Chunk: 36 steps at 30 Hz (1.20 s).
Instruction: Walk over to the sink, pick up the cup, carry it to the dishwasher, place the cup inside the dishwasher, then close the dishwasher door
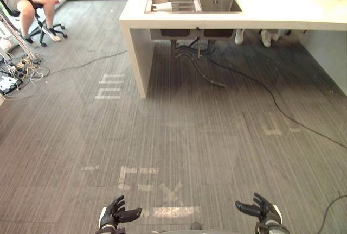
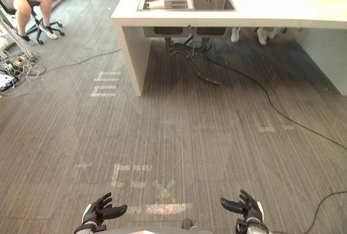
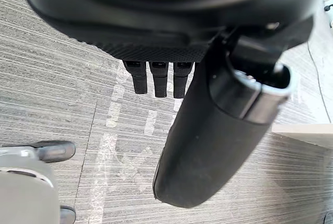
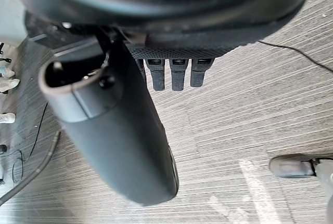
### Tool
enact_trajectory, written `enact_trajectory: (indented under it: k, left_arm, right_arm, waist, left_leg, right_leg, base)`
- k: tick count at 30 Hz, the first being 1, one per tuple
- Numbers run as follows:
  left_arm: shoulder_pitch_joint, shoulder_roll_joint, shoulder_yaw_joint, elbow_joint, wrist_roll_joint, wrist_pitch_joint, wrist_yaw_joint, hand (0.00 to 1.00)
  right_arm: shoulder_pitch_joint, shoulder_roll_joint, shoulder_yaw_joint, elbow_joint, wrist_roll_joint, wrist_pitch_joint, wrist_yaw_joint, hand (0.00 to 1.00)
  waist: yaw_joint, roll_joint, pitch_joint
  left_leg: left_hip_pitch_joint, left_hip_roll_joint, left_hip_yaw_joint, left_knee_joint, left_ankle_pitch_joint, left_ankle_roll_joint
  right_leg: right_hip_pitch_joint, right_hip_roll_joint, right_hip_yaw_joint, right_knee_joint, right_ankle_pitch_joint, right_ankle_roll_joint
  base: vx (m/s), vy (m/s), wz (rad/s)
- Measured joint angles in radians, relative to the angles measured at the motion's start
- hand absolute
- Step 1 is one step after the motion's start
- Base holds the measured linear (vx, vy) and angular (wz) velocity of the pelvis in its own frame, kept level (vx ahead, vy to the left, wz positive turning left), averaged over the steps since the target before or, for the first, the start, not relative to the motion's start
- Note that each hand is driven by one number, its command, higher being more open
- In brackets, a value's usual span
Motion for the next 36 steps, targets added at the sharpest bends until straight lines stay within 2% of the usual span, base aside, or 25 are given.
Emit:
enact_trajectory:
  k: [2, 5, 7, 9, 10, 11, 12, 13, 14, 15, 16, 17, 18, 19, 20, 23, 26, 27, 29, 30, 31, 32, 33, 34, 36]
  left_arm:
    - [0.005, 0.001, -0.032, -0.022, -0.011, 0.0, -0.001, 0.9]
    - [0.003, 0.004, -0.076, -0.04, -0.021, 0.001, 0.002, 0.9]
    - [0.002, 0.006, -0.076, -0.061, -0.04, 0.004, 0.018, 0.9]
    - [-0.003, 0.008, -0.074, -0.072, -0.058, 0.003, 0.021, 0.9]
    - [-0.01, 0.009, -0.075, -0.076, -0.062, 0.003, 0.021, 0.9]
    - [-0.019, 0.012, -0.075, -0.075, -0.069, 0.003, 0.022, 0.9]
    - [-0.026, 0.016, -0.075, -0.075, -0.072, 0.003, 0.022, 0.9]
    - [-0.038, 0.026, -0.076, -0.073, -0.075, -0.001, 0.021, 0.9]
    - [-0.052, 0.026, -0.077, -0.069, -0.075, -0.001, 0.021, 0.9]
    - [-0.066, 0.017, -0.076, -0.062, -0.074, -0.001, 0.02, 0.9]
    - [-0.085, 0.011, -0.076, -0.062, -0.074, -0.002, 0.02, 0.9]
    - [-0.092, 0.007, -0.076, -0.065, -0.075, -0.005, 0.02, 0.9]
    - [-0.094, 0.005, -0.076, -0.068, -0.075, -0.006, 0.02, 0.9]
    - [-0.093, 0.001, -0.076, -0.083, -0.076, -0.006, 0.02, 0.9]
    - [-0.091, -0.001, -0.076, -0.105, -0.076, -0.005, 0.02, 0.9]
    - [-0.076, -0.013, -0.077, -0.225, -0.079, -0.007, 0.021, 0.9]
    - [-0.067, -0.024, -0.089, -0.419, -0.101, -0.013, 0.04, 0.9]
    - [-0.057, -0.029, -0.098, -0.516, -0.107, -0.014, 0.04, 0.9]
    - [-0.027, -0.046, -0.105, -0.621, -0.118, -0.016, 0.043, 0.9]
    - [-0.006, -0.054, -0.111, -0.681, -0.118, -0.022, 0.048, 0.9]
    - [0.009, -0.055, -0.116, -0.742, -0.117, -0.024, 0.054, 0.9]
    - [0.023, -0.056, -0.116, -0.795, -0.117, -0.024, 0.06, 0.9]
    - [0.028, -0.055, -0.125, -0.865, -0.117, -0.024, 0.063, 0.9]
    - [0.027, -0.053, -0.139, -0.906, -0.116, -0.024, 0.066, 0.9]
    - [0.037, -0.031, -0.163, -1.006, -0.114, -0.024, 0.066, 0.9]
  right_arm:
    - [-0.006, -0.001, -0.002, -0.007, 0.001, 0.0, -0.013, 0.9]
    - [-0.01, 0.003, 0.017, -0.016, 0.002, 0.003, -0.018, 0.9]
    - [-0.016, 0.005, 0.042, -0.017, 0.003, 0.008, -0.015, 0.9]
    - [-0.029, 0.001, 0.043, -0.017, 0.003, 0.009, -0.015, 0.9]
    - [-0.043, -0.007, 0.05, -0.017, 0.003, 0.009, -0.015, 0.9]
    - [-0.055, -0.02, 0.07, -0.022, 0.002, 0.009, -0.014, 0.9]
    - [-0.054, -0.024, 0.074, -0.034, 0.002, 0.009, -0.014, 0.9]
    - [-0.051, -0.027, 0.079, -0.055, 0.002, 0.008, -0.015, 0.9]
    - [-0.046, -0.036, 0.078, -0.063, 0.003, 0.008, -0.017, 0.9]
    - [-0.049, -0.044, 0.077, -0.062, 0.003, 0.008, -0.019, 0.9]
    - [-0.057, -0.044, 0.077, -0.068, 0.003, 0.007, -0.021, 0.9]
    - [-0.056, -0.04, 0.079, -0.071, 0.01, 0.007, -0.019, 0.9]
    - [-0.054, -0.036, 0.079, -0.071, 0.02, 0.007, -0.019, 0.9]
    - [-0.051, -0.028, 0.08, -0.069, 0.037, 0.007, -0.026, 0.9]
    - [-0.051, -0.019, 0.079, -0.071, 0.054, 0.0, -0.032, 0.9]
    - [-0.045, -0.017, 0.074, -0.102, 0.074, -0.029, -0.044, 0.9]
    - [-0.05, -0.018, 0.059, -0.117, 0.079, -0.042, -0.052, 0.9]
    - [-0.052, -0.018, 0.061, -0.114, 0.079, -0.039, -0.056, 0.9]
    - [-0.037, -0.018, 0.062, -0.114, 0.078, -0.039, -0.057, 0.9]
    - [-0.03, -0.019, 0.059, -0.114, 0.077, -0.039, -0.058, 0.9]
    - [-0.015, -0.007, 0.06, -0.113, 0.075, -0.038, -0.063, 0.9]
    - [0.0, 0.006, 0.06, -0.116, 0.07, -0.038, -0.063, 0.9]
    - [0.015, 0.024, 0.058, -0.12, 0.068, -0.038, -0.063, 0.9]
    - [0.024, 0.028, 0.058, -0.119, 0.067, -0.037, -0.062, 0.9]
    - [0.033, 0.048, 0.059, -0.119, 0.058, -0.033, -0.055, 0.9]
  waist:
    - [0.001, -0.012, 0.016]
    - [-0.004, -0.017, 0.049]
    - [-0.005, -0.014, 0.068]
    - [-0.01, 0.004, 0.081]
    - [-0.017, 0.022, 0.092]
    - [-0.034, 0.036, 0.1]
    - [-0.041, 0.036, 0.1]
    - [-0.053, 0.016, 0.104]
    - [-0.06, 0.013, 0.104]
    - [-0.062, 0.026, 0.109]
    - [-0.058, 0.035, 0.109]
    - [-0.059, 0.041, 0.113]
    - [-0.06, 0.046, 0.116]
    - [-0.053, 0.051, 0.121]
    - [-0.043, 0.042, 0.127]
    - [-0.026, 0.019, 0.137]
    - [0.006, 0.012, 0.142]
    - [0.025, 0.002, 0.149]
    - [0.034, 0.007, 0.146]
    - [0.039, 0.017, 0.142]
    - [0.051, 0.015, 0.132]
    - [0.057, -0.008, 0.115]
    - [0.065, -0.04, 0.108]
    - [0.068, -0.043, 0.106]
    - [0.056, -0.052, 0.106]
  left_leg:
    - [-0.02, -0.023, 0.003, 0.067, -0.051, 0.017]
    - [0.003, -0.038, -0.005, 0.111, -0.113, 0.052]
    - [0.052, -0.023, -0.005, 0.103, -0.146, 0.045]
    - [0.086, 0.01, -0.004, 0.086, -0.155, 0.017]
    - [0.126, 0.044, -0.004, 0.048, -0.158, -0.005]
    - [0.167, 0.073, -0.008, -0.004, -0.151, -0.025]
    - [0.182, 0.081, -0.016, -0.025, -0.149, -0.031]
    - [0.206, 0.083, -0.036, -0.033, -0.152, -0.057]
    - [0.221, 0.103, -0.062, -0.002, -0.17, -0.088]
    - [0.216, 0.12, -0.07, 0.034, -0.173, -0.095]
    - [0.157, 0.155, -0.084, 0.179, -0.144, -0.133]
    - [0.074, 0.196, -0.087, 0.397, -0.062, -0.125]
    - [0.02, 0.226, -0.091, 0.533, -0.017, -0.122]
    - [-0.078, 0.284, -0.084, 0.793, -0.014, -0.117]
    - [-0.149, 0.308, -0.058, 0.937, -0.027, -0.102]
    - [-0.273, 0.29, 0.007, 0.953, -0.056, -0.087]
    - [-0.408, 0.215, 0.048, 0.666, -0.07, -0.066]
    - [-0.424, 0.141, 0.029, 0.419, -0.036, -0.066]
    - [-0.411, 0.084, -0.03, 0.143, 0.059, -0.088]
    - [-0.412, 0.072, -0.052, 0.057, 0.101, -0.081]
    - [-0.404, 0.064, -0.058, 0.084, 0.207, -0.024]
    - [-0.414, 0.051, -0.043, 0.123, 0.232, 0.008]
    - [-0.426, 0.036, -0.022, 0.185, 0.177, 0.017]
    - [-0.42, 0.031, -0.016, 0.214, 0.136, 0.026]
    - [-0.375, 0.016, -0.009, 0.258, 0.072, 0.036]
  right_leg:
    - [-0.079, -0.055, -0.028, 0.203, -0.11, 0.039]
    - [-0.216, -0.127, -0.079, 0.543, -0.146, 0.055]
    - [-0.279, -0.164, -0.137, 0.566, -0.183, 0.042]
    - [-0.316, -0.159, -0.175, 0.492, -0.179, 0.043]
    - [-0.35, -0.138, -0.197, 0.406, -0.154, 0.046]
    - [-0.387, -0.117, -0.2, 0.294, -0.087, 0.051]
    - [-0.402, -0.108, -0.191, 0.227, -0.044, 0.051]
    - [-0.416, -0.105, -0.149, 0.112, 0.069, 0.042]
    - [-0.42, -0.099, -0.121, 0.149, 0.224, -0.016]
    - [-0.433, -0.091, -0.133, 0.207, 0.185, -0.038]
    - [-0.433, -0.078, -0.151, 0.27, 0.111, -0.058]
    - [-0.38, -0.058, -0.171, 0.273, 0.058, -0.073]
    - [-0.336, -0.044, -0.186, 0.251, 0.044, -0.079]
    - [-0.231, -0.007, -0.203, 0.191, 0.03, -0.088]
    - [-0.127, 0.015, -0.204, 0.126, 0.027, -0.092]
    - [0.041, 0.02, -0.198, -0.009, 0.025, -0.092]
    - [0.151, 0.017, -0.191, -0.117, 0.009, -0.072]
    - [0.195, 0.0, -0.184, -0.129, -0.02, -0.054]
    - [0.231, 0.0, -0.171, -0.138, -0.05, -0.029]
    - [0.255, 0.012, -0.161, -0.144, -0.073, -0.011]
    - [0.287, 0.002, -0.139, -0.138, -0.112, 0.012]
    - [0.284, -0.024, -0.121, -0.102, -0.153, 0.031]
    - [0.254, -0.067, -0.106, -0.006, -0.197, 0.051]
    - [0.211, -0.089, -0.085, 0.106, -0.2, 0.057]
    - [0.087, -0.14, -0.049, 0.443, -0.151, 0.135]
  base:
    - [-0.01, 0.061, 0.0]
    - [0.16, 0.051, 0.05]
    - [0.36, 0.0, -0.03]
    - [0.34, -0.047, -0.04]
    - [0.52, -0.107, 0.04]
    - [0.55, -0.127, 0.12]
    - [0.61, -0.179, 0.36]
    - [0.65, -0.248, 0.49]
    - [0.66, -0.281, 0.45]
    - [0.77, -0.378, 0.28]
    - [0.77, -0.397, 0.2]
    - [0.78, -0.397, 0.26]
    - [0.67, -0.328, 0.3]
    - [0.64, -0.277, 0.23]
    - [0.62, -0.254, 0.17]
    - [0.5, -0.184, 0.13]
    - [0.48, -0.075, 0.01]
    - [0.44, 0.036, -0.06]
    - [0.4, 0.082, -0.18]
    - [0.48, 0.171, -0.43]
    - [0.63, 0.231, -0.47]
    - [0.69, 0.213, -0.42]
    - [0.71, 0.202, -0.29]
    - [0.59, 0.169, -0.25]
    - [0.57, 0.193, -0.05]
